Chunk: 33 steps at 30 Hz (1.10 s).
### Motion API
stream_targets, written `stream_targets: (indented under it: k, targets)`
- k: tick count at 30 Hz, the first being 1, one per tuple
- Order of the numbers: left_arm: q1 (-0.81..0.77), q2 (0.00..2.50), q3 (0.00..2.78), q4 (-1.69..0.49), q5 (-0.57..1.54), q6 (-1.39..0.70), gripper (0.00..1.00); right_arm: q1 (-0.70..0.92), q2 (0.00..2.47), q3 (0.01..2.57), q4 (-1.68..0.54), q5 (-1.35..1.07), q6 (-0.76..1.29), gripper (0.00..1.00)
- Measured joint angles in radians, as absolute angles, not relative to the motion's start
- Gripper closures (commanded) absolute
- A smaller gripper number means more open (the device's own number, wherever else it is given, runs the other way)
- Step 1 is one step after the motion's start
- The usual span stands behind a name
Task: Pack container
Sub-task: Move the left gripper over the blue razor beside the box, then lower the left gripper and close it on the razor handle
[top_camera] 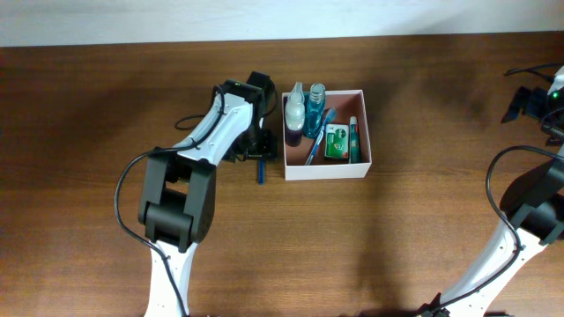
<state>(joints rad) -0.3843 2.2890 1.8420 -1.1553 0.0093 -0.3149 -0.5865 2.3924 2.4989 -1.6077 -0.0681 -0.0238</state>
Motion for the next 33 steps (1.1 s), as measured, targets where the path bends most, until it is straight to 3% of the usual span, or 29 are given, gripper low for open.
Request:
stream_targets:
  k: [33]
  targets:
    - [-0.39, 2.292, 1.842, -1.134, 0.0, -0.342, 0.16, -0.587, 2.392, 2.499, -1.608, -0.068, -0.024, 0.01]
